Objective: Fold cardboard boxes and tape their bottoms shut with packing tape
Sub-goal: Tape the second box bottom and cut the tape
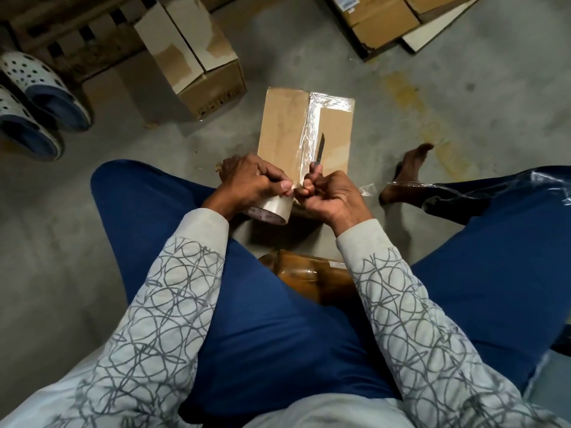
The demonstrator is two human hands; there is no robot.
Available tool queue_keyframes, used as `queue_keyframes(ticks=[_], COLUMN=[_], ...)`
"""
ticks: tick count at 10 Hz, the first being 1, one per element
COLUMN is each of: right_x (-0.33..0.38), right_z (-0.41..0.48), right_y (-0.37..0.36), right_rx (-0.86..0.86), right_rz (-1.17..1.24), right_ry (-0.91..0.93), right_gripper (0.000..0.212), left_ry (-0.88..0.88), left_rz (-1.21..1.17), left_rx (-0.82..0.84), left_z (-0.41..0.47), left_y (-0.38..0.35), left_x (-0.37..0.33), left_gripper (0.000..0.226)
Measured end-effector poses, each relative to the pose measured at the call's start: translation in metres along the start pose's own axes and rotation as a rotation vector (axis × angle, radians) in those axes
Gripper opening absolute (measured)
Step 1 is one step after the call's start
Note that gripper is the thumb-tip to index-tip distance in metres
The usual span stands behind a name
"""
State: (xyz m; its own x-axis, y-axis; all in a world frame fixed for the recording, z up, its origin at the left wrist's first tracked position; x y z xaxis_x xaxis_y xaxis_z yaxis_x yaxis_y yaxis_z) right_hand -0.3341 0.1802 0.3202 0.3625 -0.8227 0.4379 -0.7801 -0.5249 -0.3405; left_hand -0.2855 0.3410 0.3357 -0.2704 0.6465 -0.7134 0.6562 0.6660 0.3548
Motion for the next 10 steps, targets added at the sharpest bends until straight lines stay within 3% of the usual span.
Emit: queue_keyframes(ticks=[1,2,3,4,5,6,7,8,9,10], right_x=[0.005,0.028,0.065,0.107,0.103,0.091,0.095,0.1,0.107,0.115], right_z=[0.009,0.117,0.195,0.096,0.064,0.087,0.093,0.073,0.052,0.04], right_y=[0.009,0.112,0.187,0.113,0.088,0.111,0.119,0.106,0.093,0.086], right_rx=[-0.062,-0.161,0.0,-0.093,-0.117,-0.299,-0.341,-0.339,-0.385,-0.416], right_rz=[-0.017,0.028,0.038,-0.483,-1.154,-1.41,-1.452,-1.353,-1.343,-1.3], right_ry=[0.023,0.212,0.295,0.237,0.374,0.585,0.771,0.896,0.926,0.942], right_gripper=[0.036,0.024,0.042,0.042,0.038,0.041,0.049,0.043,0.061,0.066], left_ry=[-0.046,-0.013,0.029,0.004,0.027,0.115,0.208,0.23,0.239,0.195], left_rz=[0.065,0.001,-0.276,-0.421,-0.512,-0.649,-0.715,-0.721,-0.677,-0.591], left_rx=[0.092,0.046,-0.079,-0.255,-0.329,-0.314,-0.295,-0.286,-0.245,-0.211], left_z=[-0.013,-0.046,-0.079,-0.057,-0.017,0.003,0.007,0.007,0.009,0.011], left_y=[-0.018,-0.015,0.039,0.049,0.01,-0.01,-0.019,-0.029,-0.035,-0.041], left_x=[-0.013,-0.01,-0.007,-0.016,-0.032,-0.026,-0.016,-0.013,-0.016,-0.019], left_gripper=[0.014,0.018,0.02,0.013,0.007,0.008,0.008,0.008,0.01,0.015])
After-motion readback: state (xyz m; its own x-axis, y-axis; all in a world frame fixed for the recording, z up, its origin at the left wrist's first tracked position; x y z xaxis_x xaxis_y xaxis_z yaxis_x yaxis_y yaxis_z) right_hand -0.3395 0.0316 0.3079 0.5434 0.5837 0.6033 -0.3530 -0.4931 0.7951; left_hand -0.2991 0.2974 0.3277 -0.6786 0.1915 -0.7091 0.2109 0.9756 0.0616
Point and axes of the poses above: each hand's wrist, its own z-axis towards the middle knuckle, its own y-axis out of the back of the hand, x = y × z, the point moved 1 cm from there along z, towards the middle knuckle, and after that the axes turned 13 degrees about y, right-handed, at the moved point
